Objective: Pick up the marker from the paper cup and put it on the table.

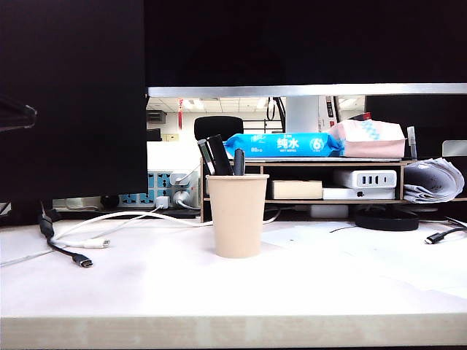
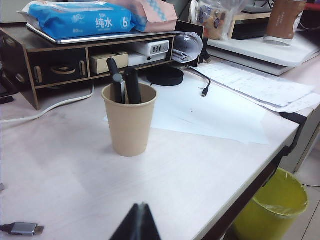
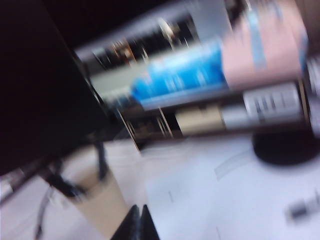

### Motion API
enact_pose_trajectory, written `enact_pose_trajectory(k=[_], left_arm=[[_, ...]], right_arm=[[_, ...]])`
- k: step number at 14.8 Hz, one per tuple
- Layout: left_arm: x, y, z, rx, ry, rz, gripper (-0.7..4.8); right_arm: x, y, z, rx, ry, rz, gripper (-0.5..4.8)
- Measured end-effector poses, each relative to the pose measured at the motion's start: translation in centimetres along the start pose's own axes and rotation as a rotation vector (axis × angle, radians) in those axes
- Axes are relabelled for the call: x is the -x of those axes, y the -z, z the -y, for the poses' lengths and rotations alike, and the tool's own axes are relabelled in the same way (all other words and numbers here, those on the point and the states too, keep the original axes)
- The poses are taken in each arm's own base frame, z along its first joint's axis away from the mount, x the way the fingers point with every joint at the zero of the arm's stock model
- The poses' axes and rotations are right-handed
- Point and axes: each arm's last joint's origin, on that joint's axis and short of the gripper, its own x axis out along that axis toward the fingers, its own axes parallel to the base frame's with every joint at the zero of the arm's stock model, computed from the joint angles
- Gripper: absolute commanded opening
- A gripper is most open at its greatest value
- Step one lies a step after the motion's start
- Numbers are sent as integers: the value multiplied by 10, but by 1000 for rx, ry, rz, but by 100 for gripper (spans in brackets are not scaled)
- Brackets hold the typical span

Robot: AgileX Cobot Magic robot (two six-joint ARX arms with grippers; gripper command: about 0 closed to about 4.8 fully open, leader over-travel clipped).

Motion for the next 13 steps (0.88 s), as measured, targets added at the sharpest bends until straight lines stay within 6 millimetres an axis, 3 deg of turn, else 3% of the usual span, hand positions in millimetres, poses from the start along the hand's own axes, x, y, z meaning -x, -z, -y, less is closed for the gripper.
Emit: enact_pose_trajectory(k=[2,3,4,6,9,13], left_arm=[[0,0,0,0,0,0,-6],[0,0,0,0,0,0,-6],[0,0,0,0,0,0,-6],[0,0,0,0,-1,0,-6],[0,0,0,0,0,-1,-6],[0,0,0,0,-1,-1,-6]], right_arm=[[-2,-31,-11,7,30,55,-6],[-15,-43,-14,-22,30,-20,-6],[-29,-52,-17,-15,-2,-80,-6],[-83,-67,-35,162,-187,-223,-6],[-147,-35,-56,357,-383,-460,-6],[-199,-3,-65,369,-538,-547,-5]])
